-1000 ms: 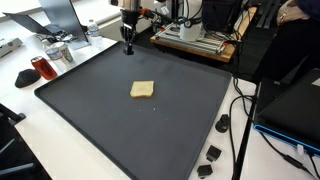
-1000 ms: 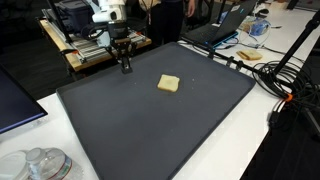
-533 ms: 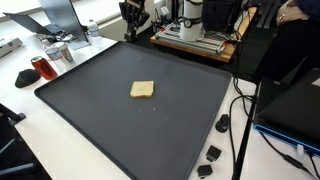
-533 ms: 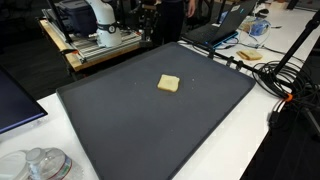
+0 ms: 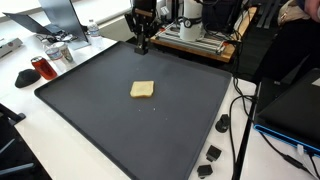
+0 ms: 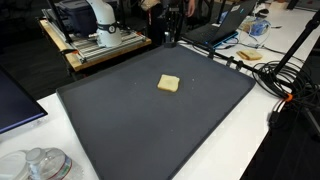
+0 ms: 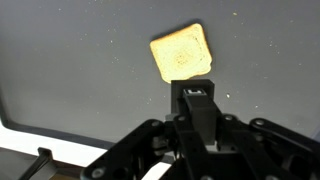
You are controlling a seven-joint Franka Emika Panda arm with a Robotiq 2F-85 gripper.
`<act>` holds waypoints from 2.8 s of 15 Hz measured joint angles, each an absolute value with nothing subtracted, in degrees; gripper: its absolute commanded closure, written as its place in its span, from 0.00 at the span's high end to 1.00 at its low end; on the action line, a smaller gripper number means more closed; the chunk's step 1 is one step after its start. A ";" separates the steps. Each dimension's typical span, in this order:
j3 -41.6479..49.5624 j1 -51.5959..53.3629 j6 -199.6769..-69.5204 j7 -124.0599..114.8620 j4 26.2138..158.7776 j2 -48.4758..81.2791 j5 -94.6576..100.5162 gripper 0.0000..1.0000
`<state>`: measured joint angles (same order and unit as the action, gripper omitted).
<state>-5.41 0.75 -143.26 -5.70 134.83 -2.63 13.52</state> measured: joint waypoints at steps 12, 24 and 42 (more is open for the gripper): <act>-4.11 -0.50 -146.91 10.21 125.72 16.49 -2.34 0.21; -3.66 -0.85 -147.18 9.10 125.08 19.92 -2.93 0.05; -1.28 0.72 -141.57 1.40 117.16 27.31 -0.37 0.05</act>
